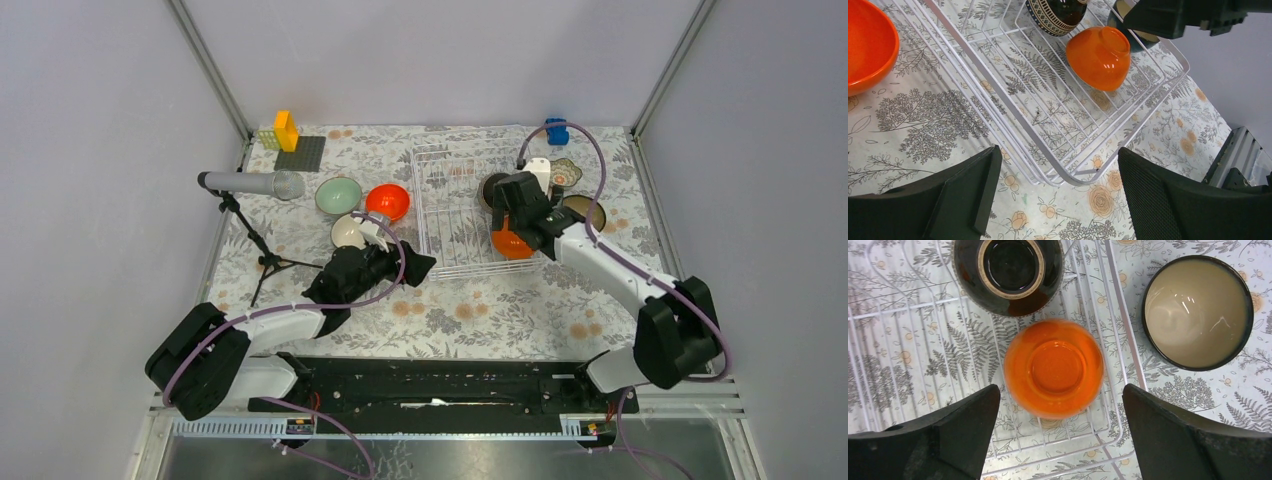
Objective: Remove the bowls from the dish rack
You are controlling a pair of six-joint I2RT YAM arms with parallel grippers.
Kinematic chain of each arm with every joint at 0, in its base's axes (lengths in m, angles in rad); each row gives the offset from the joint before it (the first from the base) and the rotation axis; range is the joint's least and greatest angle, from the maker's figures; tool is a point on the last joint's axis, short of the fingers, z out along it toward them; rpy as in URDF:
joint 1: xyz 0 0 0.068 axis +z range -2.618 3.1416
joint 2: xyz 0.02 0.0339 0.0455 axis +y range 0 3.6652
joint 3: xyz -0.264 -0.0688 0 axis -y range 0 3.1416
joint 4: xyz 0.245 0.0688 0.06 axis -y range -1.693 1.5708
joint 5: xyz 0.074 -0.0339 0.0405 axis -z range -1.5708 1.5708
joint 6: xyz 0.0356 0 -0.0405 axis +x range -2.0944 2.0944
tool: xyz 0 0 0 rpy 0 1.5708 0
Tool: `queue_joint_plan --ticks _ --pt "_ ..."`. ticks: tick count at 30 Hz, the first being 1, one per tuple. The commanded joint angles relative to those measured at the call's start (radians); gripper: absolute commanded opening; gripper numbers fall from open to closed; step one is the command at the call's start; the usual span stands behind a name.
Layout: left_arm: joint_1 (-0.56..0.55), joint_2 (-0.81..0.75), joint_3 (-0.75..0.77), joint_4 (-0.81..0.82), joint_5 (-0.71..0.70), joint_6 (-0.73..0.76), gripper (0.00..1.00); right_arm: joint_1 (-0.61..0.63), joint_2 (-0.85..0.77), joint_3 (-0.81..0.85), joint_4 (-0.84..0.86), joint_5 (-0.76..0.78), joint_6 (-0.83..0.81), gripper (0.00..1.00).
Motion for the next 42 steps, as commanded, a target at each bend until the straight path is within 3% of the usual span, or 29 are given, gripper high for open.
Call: queue_joint_plan --ticks 1,8,14,20,24,28,30,42 --pt "-0.006 -0.011 0.025 0.041 -0.017 0.023 0.9 -0.004 -0.085 -0.041 0.124 -0.051 0.009 0.98" --pt "-0.01 -0.007 0.032 0.024 -0.031 0.035 0.9 -0.004 -0.036 -0.005 0.051 0.038 0.076 0.9" --pt "-0.012 -0.012 0.034 0.014 -0.037 0.04 0.9 -0.005 0.066 0.034 0.002 0.102 0.122 0.69" --pt "-0.013 -0.014 0.036 0.011 -0.039 0.042 0.9 -0.005 0.134 0.066 -0.001 0.121 0.179 0.61" --pt "-0.013 -0.015 0.039 0.002 -0.042 0.042 0.9 -0.005 0.158 0.07 -0.002 0.193 0.244 0.63" --pt "-0.013 -0.014 0.048 -0.016 -0.044 0.044 0.9 -0.005 0.163 0.077 -0.022 0.233 0.292 0.8" --pt "-0.013 -0.015 0.049 -0.016 -0.045 0.043 0.9 -0.005 0.161 0.075 -0.021 0.244 0.317 0.83" --pt "-0.013 -0.021 0.049 -0.022 -0.047 0.044 0.9 -0.03 0.253 0.107 0.028 0.144 0.378 0.8"
